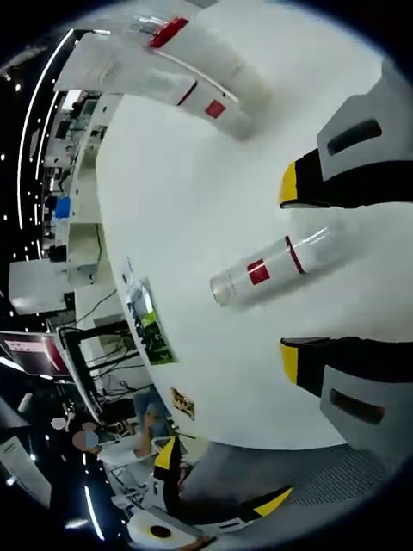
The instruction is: Arrange the skincare products in the storage area until every visible bottle or jar stands upright without overlapping.
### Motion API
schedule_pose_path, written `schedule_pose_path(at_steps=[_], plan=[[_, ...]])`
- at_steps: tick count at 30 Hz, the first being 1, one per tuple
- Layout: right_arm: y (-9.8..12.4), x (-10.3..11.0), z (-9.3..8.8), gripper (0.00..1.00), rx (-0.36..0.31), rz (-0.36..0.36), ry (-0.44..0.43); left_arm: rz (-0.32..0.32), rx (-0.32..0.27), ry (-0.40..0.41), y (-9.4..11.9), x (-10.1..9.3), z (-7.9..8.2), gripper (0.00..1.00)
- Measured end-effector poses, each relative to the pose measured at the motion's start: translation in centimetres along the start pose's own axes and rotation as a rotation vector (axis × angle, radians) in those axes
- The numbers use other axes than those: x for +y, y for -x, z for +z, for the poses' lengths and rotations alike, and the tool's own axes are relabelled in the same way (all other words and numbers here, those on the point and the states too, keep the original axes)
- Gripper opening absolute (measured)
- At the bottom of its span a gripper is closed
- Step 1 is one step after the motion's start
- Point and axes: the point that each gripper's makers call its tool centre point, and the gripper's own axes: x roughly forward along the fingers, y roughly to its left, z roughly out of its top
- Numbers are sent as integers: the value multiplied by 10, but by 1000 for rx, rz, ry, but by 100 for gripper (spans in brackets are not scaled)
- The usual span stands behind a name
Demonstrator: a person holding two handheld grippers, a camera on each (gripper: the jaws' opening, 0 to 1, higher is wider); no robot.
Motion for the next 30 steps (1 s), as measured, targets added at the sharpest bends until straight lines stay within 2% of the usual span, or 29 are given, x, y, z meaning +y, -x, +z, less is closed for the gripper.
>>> schedule_pose_path(at_steps=[3,4,6,9,10,11,12,13,14,15,17,20,26,30], plan=[[-4,-2,-6,46,24,11,22,1,-3,3,0,1,1,94],[-5,-2,-10,44,53,18,56,0,-2,4,0,1,0,94],[-10,-9,-12,44,50,1,105,-7,7,10,-1,-1,-1,94],[-12,-7,-11,42,39,8,105,-15,-4,-4,-2,-3,1,94],[-12,-8,-11,36,37,4,110,-19,-1,-4,-2,-4,0,94],[-12,-9,-13,29,45,-3,158,-21,1,-6,-2,-5,0,94],[-9,-16,-16,21,71,-40,172,-19,1,-12,-2,-5,0,94],[-11,-4,-15,18,53,8,140,-18,0,-12,-3,-4,0,94],[-12,-6,-16,18,58,19,162,-18,-4,-9,-2,-4,1,94],[-9,-5,-17,18,65,-4,146,-18,-6,-7,-2,-4,1,94],[-8,-6,-19,17,59,-19,175,-20,-7,-7,-2,-5,2,94],[-5,-3,-24,17,52,-20,162,-17,-5,-6,-1,-4,1,94],[7,22,-22,17,7,-16,171,-22,2,8,-1,-2,-2,94],[22,43,-17,17,-55,-9,165,-13,-32,48,4,3,2,94]])
